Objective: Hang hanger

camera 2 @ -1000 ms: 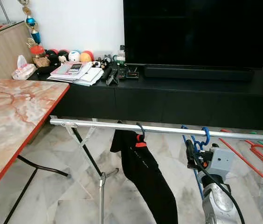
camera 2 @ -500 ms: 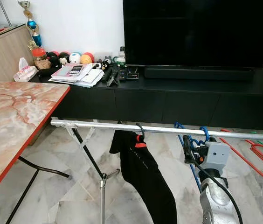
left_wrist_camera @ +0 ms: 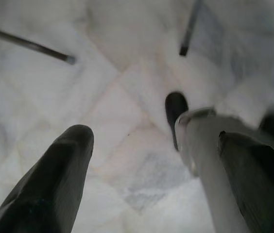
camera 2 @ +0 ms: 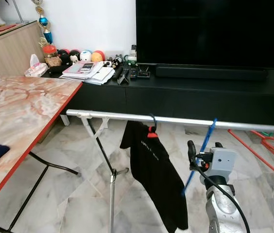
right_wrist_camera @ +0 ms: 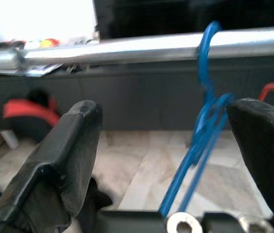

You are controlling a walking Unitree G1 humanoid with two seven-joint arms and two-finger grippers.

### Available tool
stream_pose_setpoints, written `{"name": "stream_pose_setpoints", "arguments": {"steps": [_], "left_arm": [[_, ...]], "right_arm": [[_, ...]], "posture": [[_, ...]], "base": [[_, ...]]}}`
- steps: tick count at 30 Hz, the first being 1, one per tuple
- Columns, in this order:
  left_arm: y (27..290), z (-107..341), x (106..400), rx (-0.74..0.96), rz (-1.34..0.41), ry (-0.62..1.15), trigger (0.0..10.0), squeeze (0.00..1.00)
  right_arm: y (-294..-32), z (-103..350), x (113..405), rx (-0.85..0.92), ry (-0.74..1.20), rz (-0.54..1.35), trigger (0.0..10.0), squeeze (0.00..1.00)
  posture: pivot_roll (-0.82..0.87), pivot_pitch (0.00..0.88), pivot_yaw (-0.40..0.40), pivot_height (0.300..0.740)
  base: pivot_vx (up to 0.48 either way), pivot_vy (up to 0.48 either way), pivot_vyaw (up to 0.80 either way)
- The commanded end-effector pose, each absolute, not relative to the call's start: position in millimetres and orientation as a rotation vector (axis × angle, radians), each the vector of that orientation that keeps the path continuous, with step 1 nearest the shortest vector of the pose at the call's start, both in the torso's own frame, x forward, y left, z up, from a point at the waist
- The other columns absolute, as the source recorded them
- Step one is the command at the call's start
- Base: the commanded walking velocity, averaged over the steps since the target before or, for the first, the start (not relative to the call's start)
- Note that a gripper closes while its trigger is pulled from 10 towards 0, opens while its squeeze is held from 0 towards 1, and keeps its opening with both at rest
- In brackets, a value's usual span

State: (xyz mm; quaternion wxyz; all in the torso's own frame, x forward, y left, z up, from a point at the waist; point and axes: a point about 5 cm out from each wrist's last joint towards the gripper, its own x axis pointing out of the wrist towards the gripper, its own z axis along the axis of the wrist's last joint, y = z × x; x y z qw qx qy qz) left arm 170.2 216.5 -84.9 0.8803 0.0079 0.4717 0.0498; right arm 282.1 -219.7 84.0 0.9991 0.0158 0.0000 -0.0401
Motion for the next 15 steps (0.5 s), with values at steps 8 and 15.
{"name": "stream_pose_setpoints", "arguments": {"steps": [8,15], "left_arm": [[216.1,-91.9,154.5,0.016,0.099,1.037,10.0,0.00],[216.3,-92.8,152.5,0.036,0.093,1.050,10.0,0.00]], "right_arm": [[-212.3,96.2,288.6,0.031,-0.046,-0.057,10.0,0.00],[-212.2,91.1,286.5,0.028,-0.025,-0.060,10.0,0.00]], "posture": [[-0.04,0.000,0.045,0.740],[-0.04,0.000,0.043,0.740]], "base": [[-0.322,0.000,0.00],[-0.127,0.000,0.00]]}}
